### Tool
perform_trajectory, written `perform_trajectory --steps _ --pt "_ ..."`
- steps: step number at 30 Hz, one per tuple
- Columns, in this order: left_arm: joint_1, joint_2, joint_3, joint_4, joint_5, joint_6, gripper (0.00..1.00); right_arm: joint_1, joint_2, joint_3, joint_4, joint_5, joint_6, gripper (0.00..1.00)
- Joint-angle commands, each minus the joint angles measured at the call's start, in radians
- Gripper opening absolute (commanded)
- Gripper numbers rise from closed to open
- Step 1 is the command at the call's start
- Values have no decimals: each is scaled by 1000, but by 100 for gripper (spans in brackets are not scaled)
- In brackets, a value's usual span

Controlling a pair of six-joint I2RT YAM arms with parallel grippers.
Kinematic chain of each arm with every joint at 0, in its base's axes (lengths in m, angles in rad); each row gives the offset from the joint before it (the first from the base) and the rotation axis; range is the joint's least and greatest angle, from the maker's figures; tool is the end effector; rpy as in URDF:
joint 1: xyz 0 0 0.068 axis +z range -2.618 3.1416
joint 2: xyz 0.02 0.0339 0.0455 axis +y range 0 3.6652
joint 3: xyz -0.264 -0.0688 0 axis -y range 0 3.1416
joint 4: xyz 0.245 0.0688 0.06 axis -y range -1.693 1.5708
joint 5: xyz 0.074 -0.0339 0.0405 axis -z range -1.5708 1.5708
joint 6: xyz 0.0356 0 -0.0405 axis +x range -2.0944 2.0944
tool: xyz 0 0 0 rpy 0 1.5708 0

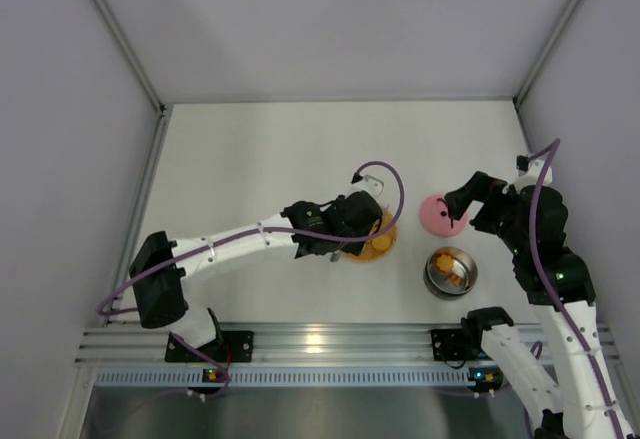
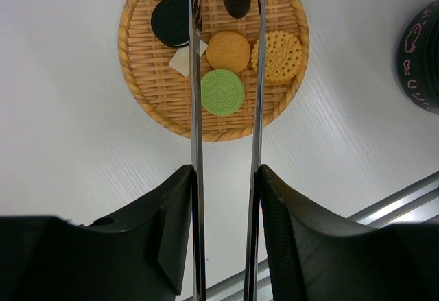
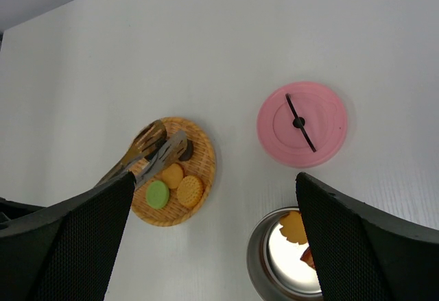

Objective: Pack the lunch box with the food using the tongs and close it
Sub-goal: Pick up the fake food from the plate.

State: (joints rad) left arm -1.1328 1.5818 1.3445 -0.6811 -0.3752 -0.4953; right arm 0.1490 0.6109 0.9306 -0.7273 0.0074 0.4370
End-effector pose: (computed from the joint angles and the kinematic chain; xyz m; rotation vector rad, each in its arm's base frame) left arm 0.1561 -0.3025 0.2931 0.6100 2.3438 -0.2795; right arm 0.1168 0.0173 0.3554 0.2914 1.9761 0.3722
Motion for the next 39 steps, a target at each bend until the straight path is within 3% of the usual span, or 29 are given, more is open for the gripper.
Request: perform_trajectory --steps 1,17,22,26,39 --pt "5 10 -15 48 12 0 47 -17 -8 13 -7 17 -14 99" --pt "7 52 -28 58 50 4 46 -17 -14 5 -12 25 -17 99" --pt "7 49 -31 63 48 6 29 -16 -16 4 -12 23 -17 99" --pt "5 41 -25 63 42 4 22 -17 -14 4 -14 16 -18 99" --pt "-64 -74 27 150 122 70 21 -17 3 33 -21 -35 -30 100"
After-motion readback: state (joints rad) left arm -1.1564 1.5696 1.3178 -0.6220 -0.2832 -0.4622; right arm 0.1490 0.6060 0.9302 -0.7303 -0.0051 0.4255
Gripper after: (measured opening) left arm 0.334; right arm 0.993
